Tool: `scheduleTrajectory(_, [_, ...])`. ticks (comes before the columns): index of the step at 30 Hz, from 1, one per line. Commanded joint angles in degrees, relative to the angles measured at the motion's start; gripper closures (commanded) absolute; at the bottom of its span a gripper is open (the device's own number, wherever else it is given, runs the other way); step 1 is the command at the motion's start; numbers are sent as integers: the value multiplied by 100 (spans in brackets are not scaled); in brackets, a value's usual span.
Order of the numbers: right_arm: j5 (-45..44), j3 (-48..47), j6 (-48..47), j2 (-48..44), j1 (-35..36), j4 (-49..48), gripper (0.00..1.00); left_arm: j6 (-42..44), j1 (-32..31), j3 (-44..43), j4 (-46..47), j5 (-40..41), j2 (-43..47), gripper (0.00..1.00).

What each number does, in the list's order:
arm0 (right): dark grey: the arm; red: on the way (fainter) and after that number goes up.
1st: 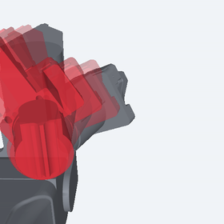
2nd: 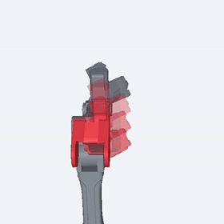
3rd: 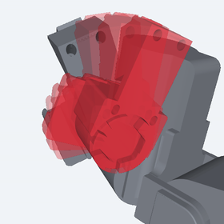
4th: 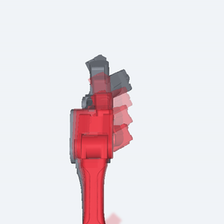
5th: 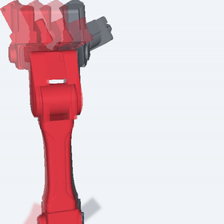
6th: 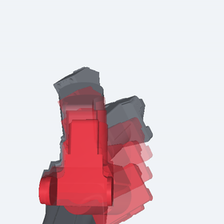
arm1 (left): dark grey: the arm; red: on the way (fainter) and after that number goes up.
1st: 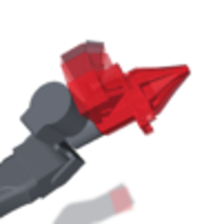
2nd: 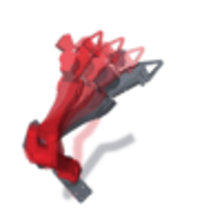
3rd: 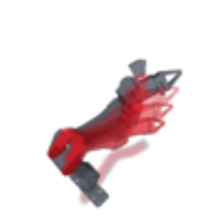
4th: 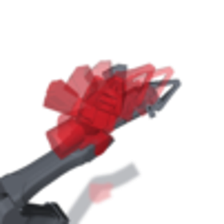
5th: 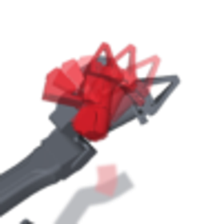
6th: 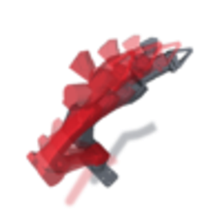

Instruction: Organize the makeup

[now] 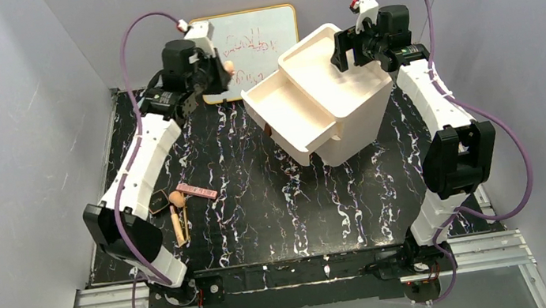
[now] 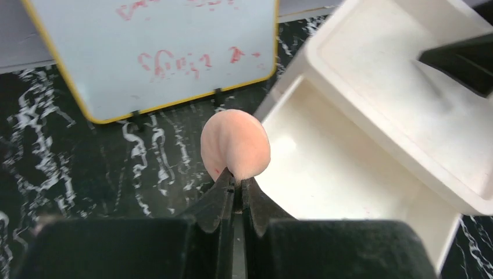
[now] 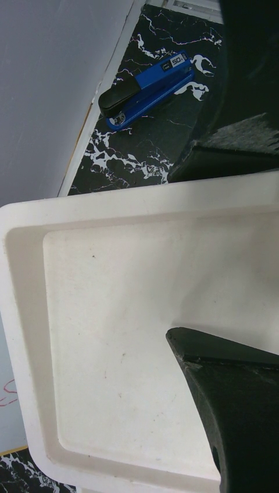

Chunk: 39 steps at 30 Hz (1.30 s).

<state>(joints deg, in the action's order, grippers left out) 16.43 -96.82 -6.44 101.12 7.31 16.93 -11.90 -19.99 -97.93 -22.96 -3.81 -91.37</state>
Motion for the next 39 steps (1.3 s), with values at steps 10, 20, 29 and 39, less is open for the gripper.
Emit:
scheduleTrajectory(10, [-47, 158, -6, -36, 64, 210, 1, 352, -1235, -643, -353, -544, -951, 100])
scheduleTrajectory(20, [-28, 174, 20, 3, 60, 179, 1, 234, -1376, -116, -356, -293, -805, 50])
scheduleTrajectory(29, [-88, 266, 12, -50, 67, 179, 1, 372, -1376, 119, -264, 1298, 172, 36])
scheduleTrajectory(39, [-28, 240, 37, 13, 77, 175, 1, 282, -233, 1337, -1561, 2227, 1515, 34])
